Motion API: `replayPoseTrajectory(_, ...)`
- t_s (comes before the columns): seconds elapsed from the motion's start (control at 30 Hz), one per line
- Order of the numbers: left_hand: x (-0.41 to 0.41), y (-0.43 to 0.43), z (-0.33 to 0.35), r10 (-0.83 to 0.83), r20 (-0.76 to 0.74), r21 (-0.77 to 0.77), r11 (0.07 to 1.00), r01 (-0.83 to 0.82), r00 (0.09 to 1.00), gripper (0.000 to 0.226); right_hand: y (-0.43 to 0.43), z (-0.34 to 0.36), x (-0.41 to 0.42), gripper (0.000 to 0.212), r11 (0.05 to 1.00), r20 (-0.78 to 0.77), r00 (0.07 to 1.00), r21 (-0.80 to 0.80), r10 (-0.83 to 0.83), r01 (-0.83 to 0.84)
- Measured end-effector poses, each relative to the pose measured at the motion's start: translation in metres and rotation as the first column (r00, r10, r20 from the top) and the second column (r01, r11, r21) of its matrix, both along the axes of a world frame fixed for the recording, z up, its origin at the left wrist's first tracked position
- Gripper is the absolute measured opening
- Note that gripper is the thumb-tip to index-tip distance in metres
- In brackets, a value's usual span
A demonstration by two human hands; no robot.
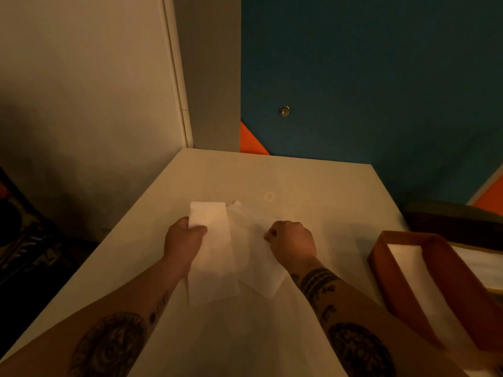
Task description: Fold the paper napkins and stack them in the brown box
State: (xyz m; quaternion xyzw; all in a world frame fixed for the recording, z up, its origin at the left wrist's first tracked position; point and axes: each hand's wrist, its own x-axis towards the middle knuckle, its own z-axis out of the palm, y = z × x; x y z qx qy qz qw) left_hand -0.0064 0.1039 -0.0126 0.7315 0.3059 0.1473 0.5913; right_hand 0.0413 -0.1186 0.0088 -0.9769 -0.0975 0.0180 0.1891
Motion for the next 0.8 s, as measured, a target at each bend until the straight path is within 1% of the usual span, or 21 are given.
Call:
replayPoseTrajectory(0.07, -0.001, -0.008, 0.002, -0.004, 0.003, -0.004, 1.0, 0.004, 1.0, 0.017, -0.013, 0.003, -0.002, 0.019, 1.0, -0.031, 0.999, -0.02, -0.023, 0.022)
replayPoseTrajectory(0.13, 0.0, -0.014, 0.0, -0.004, 0.011, -0.018, 1.0, 0.004, 1.0, 0.027, -0.026, 0.004, -0.006, 0.016, 0.998, -0.047, 0.997, -0.028, -0.066, 0.064)
replayPoseTrajectory(0.2, 0.002, -0.023, 0.002, -0.01, 0.014, -0.024, 1.0, 0.01, 1.0, 0.024, -0.04, 0.002, -0.008, 0.019, 0.993, -0.085, 0.99, 0.025, -0.11, 0.113)
replayPoseTrajectory(0.27, 0.006, -0.032, 0.002, -0.024, 0.027, -0.026, 0.999, 0.025, 0.999, 0.019, -0.056, 0.001, -0.009, 0.03, 0.988, -0.18, 0.977, 0.075, -0.118, 0.133)
replayPoseTrajectory(0.3, 0.009, -0.036, 0.002, -0.033, 0.034, -0.025, 0.999, 0.034, 0.999, 0.02, -0.061, 0.0, -0.01, 0.034, 0.99, -0.239, 0.966, 0.07, -0.1, 0.12)
replayPoseTrajectory(0.37, 0.013, -0.044, 0.001, -0.052, 0.038, -0.024, 0.998, 0.053, 0.998, 0.021, -0.071, 0.0, -0.01, 0.037, 0.992, -0.332, 0.94, 0.071, -0.076, 0.105)
replayPoseTrajectory(0.43, 0.017, -0.05, 0.001, -0.074, 0.043, -0.023, 0.997, 0.075, 0.996, 0.021, -0.078, 0.002, -0.011, 0.038, 0.977, -0.368, 0.926, 0.15, -0.089, 0.153)
replayPoseTrajectory(0.53, 0.022, -0.057, 0.0, -0.104, 0.039, -0.028, 0.994, 0.105, 0.994, 0.02, -0.084, 0.002, -0.009, 0.04, 0.936, -0.308, 0.94, 0.265, -0.146, 0.233)
replayPoseTrajectory(0.57, 0.023, -0.059, 0.0, -0.108, 0.045, -0.038, 0.993, 0.11, 0.993, 0.02, -0.086, 0.003, -0.008, 0.038, 0.912, -0.28, 0.942, 0.309, -0.183, 0.269)
replayPoseTrajectory(0.63, 0.026, -0.06, -0.001, -0.107, 0.054, -0.07, 0.991, 0.111, 0.993, 0.018, -0.091, 0.004, -0.006, 0.031, 0.837, -0.235, 0.936, 0.428, -0.263, 0.342)
replayPoseTrajectory(0.7, 0.029, -0.06, -0.003, -0.113, 0.063, -0.123, 0.985, 0.12, 0.992, 0.016, -0.095, 0.008, -0.005, 0.023, 0.776, -0.183, 0.927, 0.508, -0.327, 0.374)
replayPoseTrajectory(0.8, 0.033, -0.063, -0.002, -0.129, 0.057, -0.238, 0.961, 0.139, 0.99, 0.014, -0.1, 0.023, -0.009, 0.019, 0.717, -0.108, 0.918, 0.592, -0.382, 0.368)
